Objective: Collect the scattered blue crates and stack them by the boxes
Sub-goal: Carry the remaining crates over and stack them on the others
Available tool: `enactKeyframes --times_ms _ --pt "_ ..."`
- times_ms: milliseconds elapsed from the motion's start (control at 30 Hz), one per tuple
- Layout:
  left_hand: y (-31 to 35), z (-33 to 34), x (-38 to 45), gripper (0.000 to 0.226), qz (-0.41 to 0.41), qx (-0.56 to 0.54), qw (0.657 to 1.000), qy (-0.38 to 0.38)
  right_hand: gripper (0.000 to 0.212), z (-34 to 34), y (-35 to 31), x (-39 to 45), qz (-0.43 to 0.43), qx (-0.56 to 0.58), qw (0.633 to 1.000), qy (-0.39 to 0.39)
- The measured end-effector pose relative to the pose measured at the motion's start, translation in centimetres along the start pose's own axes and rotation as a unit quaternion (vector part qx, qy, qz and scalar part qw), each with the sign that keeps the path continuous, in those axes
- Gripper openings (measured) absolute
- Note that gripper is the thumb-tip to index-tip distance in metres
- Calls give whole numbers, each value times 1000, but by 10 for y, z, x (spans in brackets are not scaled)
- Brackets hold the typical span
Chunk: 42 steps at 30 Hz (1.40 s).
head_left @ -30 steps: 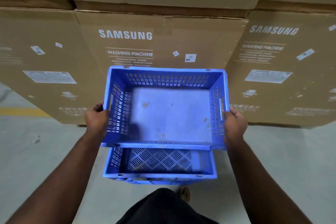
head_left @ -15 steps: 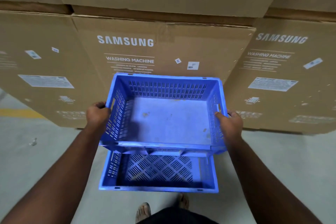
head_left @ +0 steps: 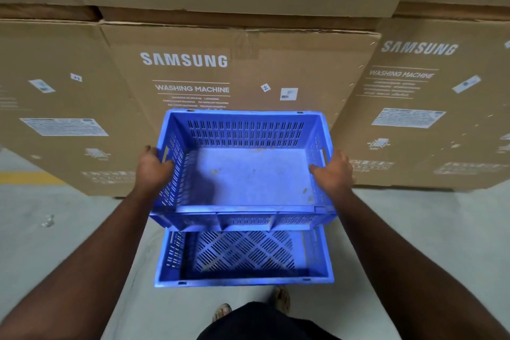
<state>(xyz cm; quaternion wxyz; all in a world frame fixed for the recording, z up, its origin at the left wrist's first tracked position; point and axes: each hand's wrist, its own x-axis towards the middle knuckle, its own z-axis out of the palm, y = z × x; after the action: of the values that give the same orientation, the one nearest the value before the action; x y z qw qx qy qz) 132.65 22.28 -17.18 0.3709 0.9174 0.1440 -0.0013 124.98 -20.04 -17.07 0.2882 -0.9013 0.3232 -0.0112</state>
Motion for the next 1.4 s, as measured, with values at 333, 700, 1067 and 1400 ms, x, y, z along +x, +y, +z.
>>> enactKeyframes --times_ms 333,700,1067,1400 --pt "-18 -13 -88 41 203 14 940 -273 37 14 51 -85 -425 -54 904 -9" --pt "-15 1 -78 12 324 342 838 -275 34 -5 43 -70 -401 -186 887 -130" --pt "-42 -32 -86 59 333 176 892 -250 43 -11 47 -79 -349 -261 877 -203" --pt "-51 -26 -99 31 376 174 893 -178 43 34 58 -131 -317 -248 914 41"
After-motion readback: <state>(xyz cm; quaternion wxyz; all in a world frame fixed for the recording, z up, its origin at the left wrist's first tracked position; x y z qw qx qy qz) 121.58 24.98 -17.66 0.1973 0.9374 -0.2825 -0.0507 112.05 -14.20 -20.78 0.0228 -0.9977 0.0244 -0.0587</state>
